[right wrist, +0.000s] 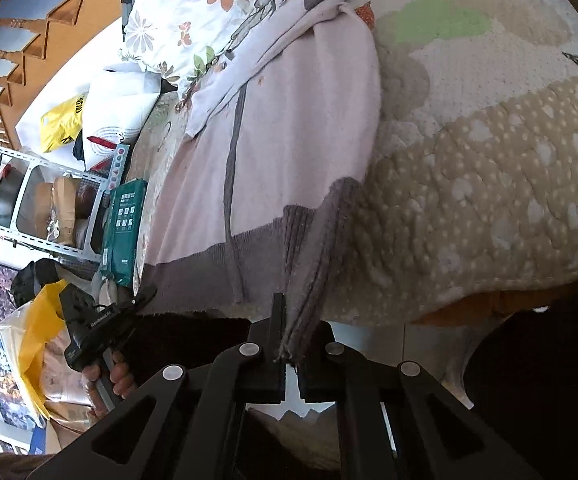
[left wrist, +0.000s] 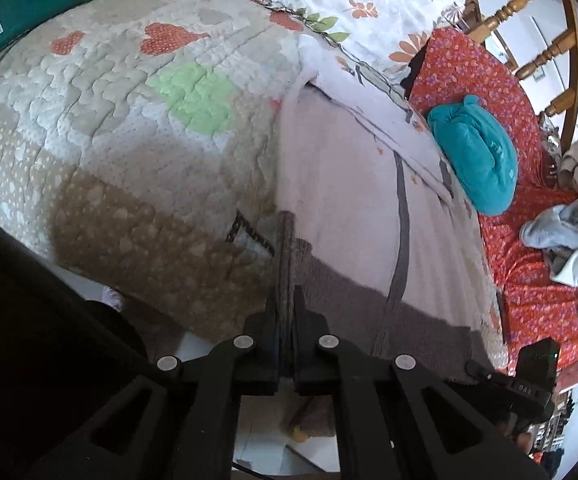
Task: Fold small clothes
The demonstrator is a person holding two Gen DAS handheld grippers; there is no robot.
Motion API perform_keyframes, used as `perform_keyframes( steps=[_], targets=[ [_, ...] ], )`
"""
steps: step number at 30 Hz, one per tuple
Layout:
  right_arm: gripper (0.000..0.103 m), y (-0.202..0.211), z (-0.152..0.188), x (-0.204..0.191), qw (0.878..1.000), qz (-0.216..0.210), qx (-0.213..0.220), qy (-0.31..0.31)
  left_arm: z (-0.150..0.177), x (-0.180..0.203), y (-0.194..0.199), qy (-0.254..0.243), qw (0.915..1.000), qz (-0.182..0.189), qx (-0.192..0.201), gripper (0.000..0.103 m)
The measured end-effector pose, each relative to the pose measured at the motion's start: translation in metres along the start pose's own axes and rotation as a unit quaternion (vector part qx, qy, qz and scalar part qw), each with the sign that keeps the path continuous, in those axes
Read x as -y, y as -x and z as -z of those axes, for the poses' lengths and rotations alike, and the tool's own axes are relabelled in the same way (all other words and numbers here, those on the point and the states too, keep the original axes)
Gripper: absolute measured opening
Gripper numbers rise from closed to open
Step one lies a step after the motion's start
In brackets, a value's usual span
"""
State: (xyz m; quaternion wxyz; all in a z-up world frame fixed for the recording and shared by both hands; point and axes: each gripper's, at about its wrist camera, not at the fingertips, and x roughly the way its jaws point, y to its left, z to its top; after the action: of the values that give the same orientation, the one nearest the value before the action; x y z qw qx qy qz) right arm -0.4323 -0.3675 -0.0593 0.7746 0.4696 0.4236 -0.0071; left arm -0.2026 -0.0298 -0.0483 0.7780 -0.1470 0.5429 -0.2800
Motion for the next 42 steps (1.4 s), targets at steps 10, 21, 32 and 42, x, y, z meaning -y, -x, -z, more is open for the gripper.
perform_keyframes(
  steps=[10, 21, 32, 42],
  targets=[
    [0.005, 0.014, -0.086, -0.048, 0.997, -0.012, 0.059, 0.038, -0.104, 0.033, -0.009, -0.018, 0.9973, 0.001, 0.071, 0.003],
    [0.005, -0.035, -0.268, -0.055, 0.991, -0.005, 0.132, 0.006, -0.257, 0.07, -0.105, 0.012, 0.9955, 0.005, 0.094, 0.003],
    [0.006, -0.114, -0.371, 0.009, 0.989, 0.027, 0.134, -0.058, -0.318, 0.091, -0.203, 0.005, 0.9965, -0.033, 0.077, 0.005],
    [0.066, -0.081, -0.379, 0.01, 0.978, 0.057, 0.198, -0.042, -0.321, 0.062, -0.181, 0.076, 0.9916, -0.024, 0.102, 0.06]
  ],
)
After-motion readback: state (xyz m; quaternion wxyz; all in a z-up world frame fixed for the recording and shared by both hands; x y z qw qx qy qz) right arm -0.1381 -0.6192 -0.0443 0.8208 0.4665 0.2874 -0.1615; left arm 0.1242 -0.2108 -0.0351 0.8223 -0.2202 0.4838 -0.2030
